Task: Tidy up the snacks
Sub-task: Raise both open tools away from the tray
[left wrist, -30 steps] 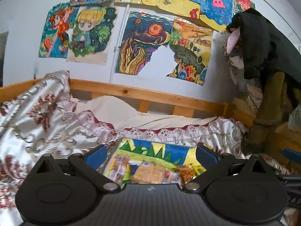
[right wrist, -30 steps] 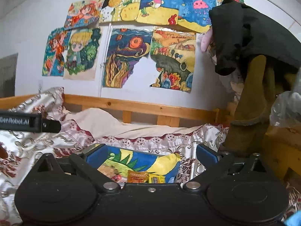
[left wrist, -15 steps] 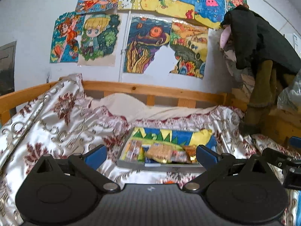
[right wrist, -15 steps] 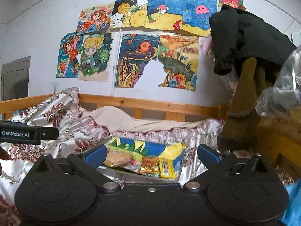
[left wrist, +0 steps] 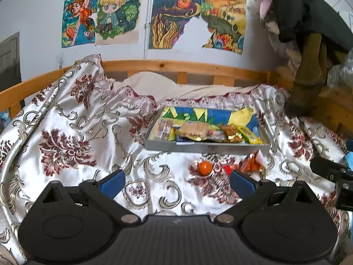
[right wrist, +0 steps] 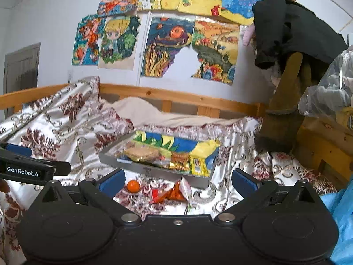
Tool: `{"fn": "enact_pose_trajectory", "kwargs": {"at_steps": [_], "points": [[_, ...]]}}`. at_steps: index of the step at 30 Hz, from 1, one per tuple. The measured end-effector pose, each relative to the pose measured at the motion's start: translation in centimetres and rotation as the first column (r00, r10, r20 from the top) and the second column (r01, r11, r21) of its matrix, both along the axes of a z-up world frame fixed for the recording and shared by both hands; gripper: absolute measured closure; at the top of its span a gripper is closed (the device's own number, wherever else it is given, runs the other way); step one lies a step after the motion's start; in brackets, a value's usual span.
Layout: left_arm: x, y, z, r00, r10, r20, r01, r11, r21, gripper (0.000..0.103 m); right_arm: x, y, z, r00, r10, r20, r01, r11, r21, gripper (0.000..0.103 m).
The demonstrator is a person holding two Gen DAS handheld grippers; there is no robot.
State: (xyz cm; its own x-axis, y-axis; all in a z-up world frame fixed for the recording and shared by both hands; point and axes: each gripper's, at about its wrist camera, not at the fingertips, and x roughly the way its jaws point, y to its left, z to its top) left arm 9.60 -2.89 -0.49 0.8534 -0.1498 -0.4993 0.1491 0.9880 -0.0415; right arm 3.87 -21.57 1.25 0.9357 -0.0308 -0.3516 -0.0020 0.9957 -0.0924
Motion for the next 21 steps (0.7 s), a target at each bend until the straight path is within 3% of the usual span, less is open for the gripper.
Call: {"fn": "enact_pose_trajectory", "kwargs": {"at_steps": [7, 21], "points": [[0.5, -0.4, -1.6, 0.996, 0.020, -0.088, -0.015, 0.998, 0.061, 0.000, 1.5, 0.6, -1.6, 0.987, 0.009, -0.159, -0.008, 1.000, 0.008, 0.001], [0.9, -0.6, -2.1, 0.993, 0.038, -0.115, -0.026, 0.994, 0.104, 0.000, 2.0, 0.7, -2.1, 0.980, -0.031, -0.195, 0.030, 1.000, -0.007, 0.001]]}}
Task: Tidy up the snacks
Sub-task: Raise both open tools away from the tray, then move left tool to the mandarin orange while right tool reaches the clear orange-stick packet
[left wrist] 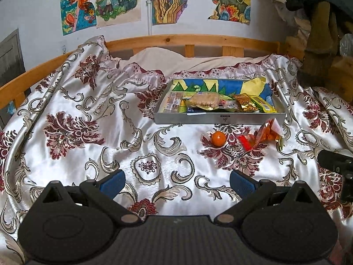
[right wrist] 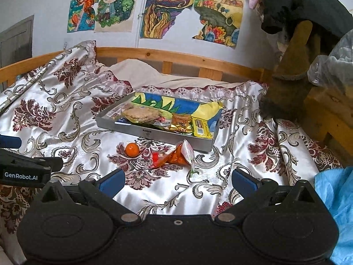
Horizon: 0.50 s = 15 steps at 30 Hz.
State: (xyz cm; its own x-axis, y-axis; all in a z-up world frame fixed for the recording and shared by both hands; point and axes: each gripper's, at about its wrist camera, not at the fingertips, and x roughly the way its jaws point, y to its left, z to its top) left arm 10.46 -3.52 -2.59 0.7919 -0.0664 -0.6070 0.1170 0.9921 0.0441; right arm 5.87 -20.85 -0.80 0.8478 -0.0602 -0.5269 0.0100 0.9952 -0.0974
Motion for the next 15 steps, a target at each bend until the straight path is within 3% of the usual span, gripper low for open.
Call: {"fn": "enact_pose_trajectory", "kwargs": {"at_steps": [7, 12, 15], "points": [[0.5, 0.1, -0.1, 1.000, 0.007, -0.026, -0.007, 1.000, 0.008, 0.000, 0.1, -0.4, 0.0, 1.000, -0.020, -0.004, 0.020, 1.000, 0.017, 0.001], [1.7, -0.6, 0.0, 0.994, -0.079, -0.076, 0.081, 0.996, 0.023, 0.000, 0.6, -1.2, -0.2, 0.999, -0.032, -0.038, 0.034, 0.998, 0.060, 0.001], [2.6, -1.3, -0.1, 0.986, -0.147, -0.079, 0.153, 0.985, 0.074, 0.000, 1.1, -2.1, -0.4, 0.996, -0.060, -0.072, 0.067, 0.993, 0.101, 0.001]]}}
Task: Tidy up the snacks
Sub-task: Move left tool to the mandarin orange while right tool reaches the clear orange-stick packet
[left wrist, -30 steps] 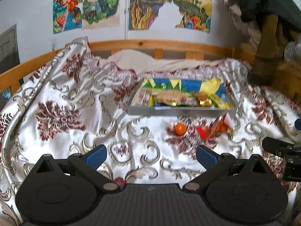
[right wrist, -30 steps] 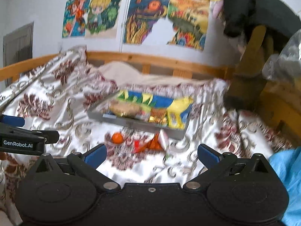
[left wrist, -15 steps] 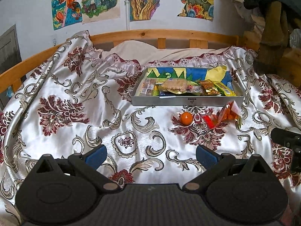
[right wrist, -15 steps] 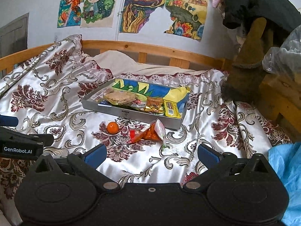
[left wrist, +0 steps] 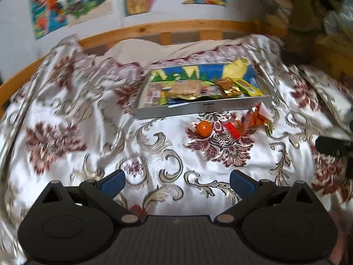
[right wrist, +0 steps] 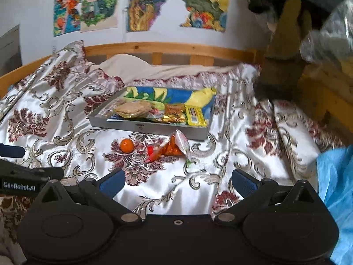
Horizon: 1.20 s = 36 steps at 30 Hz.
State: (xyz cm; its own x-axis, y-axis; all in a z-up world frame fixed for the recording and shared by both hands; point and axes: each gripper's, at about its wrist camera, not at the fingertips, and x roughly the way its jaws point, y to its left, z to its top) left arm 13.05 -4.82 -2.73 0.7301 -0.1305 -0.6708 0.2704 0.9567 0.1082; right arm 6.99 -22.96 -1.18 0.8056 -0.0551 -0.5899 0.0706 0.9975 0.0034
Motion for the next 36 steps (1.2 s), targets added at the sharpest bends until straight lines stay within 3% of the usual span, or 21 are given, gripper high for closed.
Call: {"fn": "enact_pose_trajectory", "kwargs": {"at_steps": [5, 10, 18, 27, 32, 36], "points": [[2.0, -0.6, -0.7, 0.998, -0.059, 0.014, 0.058, 0.997, 0.054, 0.000, 1.2, -1.7, -0.4, 0.998, -0.013, -0.068, 0.020, 0.994, 0.104, 0.001], [4.2, -0.6, -1.4, 0.999, -0.052, 0.009, 0.052, 0.999, 0.007, 0.000, 3.2, -3.0, -1.0, 0.991, 0.007, -0.131, 0.016, 0.984, 0.178, 0.001], [6.9, -0.5, -2.6, 1.000, -0.021, -0.018, 0.020, 0.998, -0.052, 0.000, 7.1, -3.1, -2.1, 0.986, 0.062, -0.152, -0.048, 0.994, 0.095, 0.001], [10.1, -0.6, -4.1, 1.000, 0.021, -0.016, -0.022, 0.996, -0.088, 0.000, 11.5, -2.7, -3.6, 0.993, 0.098, -0.068, -0.095, 0.995, 0.036, 0.001], [11.3, -0.9, -4.9, 1.000, 0.009, 0.024, -0.006, 0.995, -0.103, 0.000, 13.4, -2.5, -4.6, 0.995, 0.089, -0.040, -0.088, 0.995, 0.046, 0.001], [12.3, -1.0, -5.8, 0.999, -0.028, 0.022, 0.032, 0.984, -0.178, 0.000, 14.5, -2.3, -6.0, 0.993, 0.080, -0.083, -0.075, 0.995, 0.065, 0.001]]}}
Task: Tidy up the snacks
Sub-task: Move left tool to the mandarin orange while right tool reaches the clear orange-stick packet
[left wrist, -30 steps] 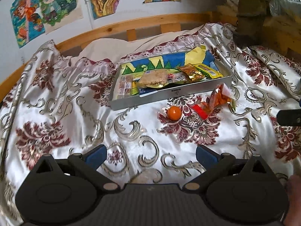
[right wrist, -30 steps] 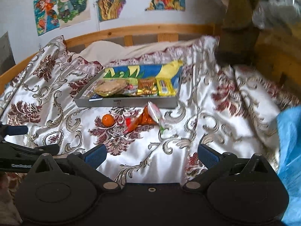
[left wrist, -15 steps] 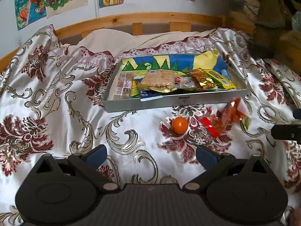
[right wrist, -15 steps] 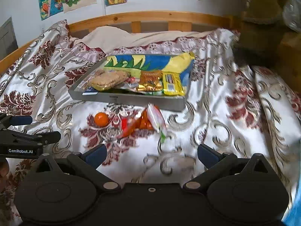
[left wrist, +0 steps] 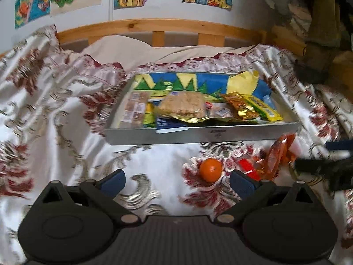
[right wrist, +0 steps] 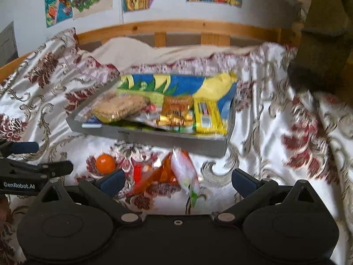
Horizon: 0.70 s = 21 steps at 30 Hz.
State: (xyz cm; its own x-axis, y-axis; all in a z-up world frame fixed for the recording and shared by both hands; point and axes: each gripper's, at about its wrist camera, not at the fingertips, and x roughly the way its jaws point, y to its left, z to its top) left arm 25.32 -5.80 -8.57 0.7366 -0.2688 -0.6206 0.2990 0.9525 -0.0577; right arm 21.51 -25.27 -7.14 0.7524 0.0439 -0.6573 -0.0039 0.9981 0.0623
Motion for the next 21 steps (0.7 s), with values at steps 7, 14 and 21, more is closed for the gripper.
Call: {"fn": "enact_pose_trajectory", "kwargs": {"at_steps": [7, 14, 21], "points": [[1.2, -1.0, -0.9, 0.999, -0.047, 0.000, 0.046, 0.997, -0.054, 0.001, 0.5, 0.4, -1.5, 1.000, 0.014, -0.012, -0.014, 1.000, 0.016, 0.002], [2.4, -1.0, -1.7, 0.998, -0.057, -0.011, 0.056, 0.993, -0.106, 0.005, 1.7, 1.2, -2.2, 0.998, 0.036, 0.044, -0.034, 0.998, -0.061, 0.004], [3.3, -0.9, -2.2, 0.999, -0.046, -0.030, 0.041, 0.991, -0.128, 0.005, 3.3, 1.6, -3.6, 1.000, 0.006, 0.002, -0.006, 0.995, -0.096, 0.008]]}}
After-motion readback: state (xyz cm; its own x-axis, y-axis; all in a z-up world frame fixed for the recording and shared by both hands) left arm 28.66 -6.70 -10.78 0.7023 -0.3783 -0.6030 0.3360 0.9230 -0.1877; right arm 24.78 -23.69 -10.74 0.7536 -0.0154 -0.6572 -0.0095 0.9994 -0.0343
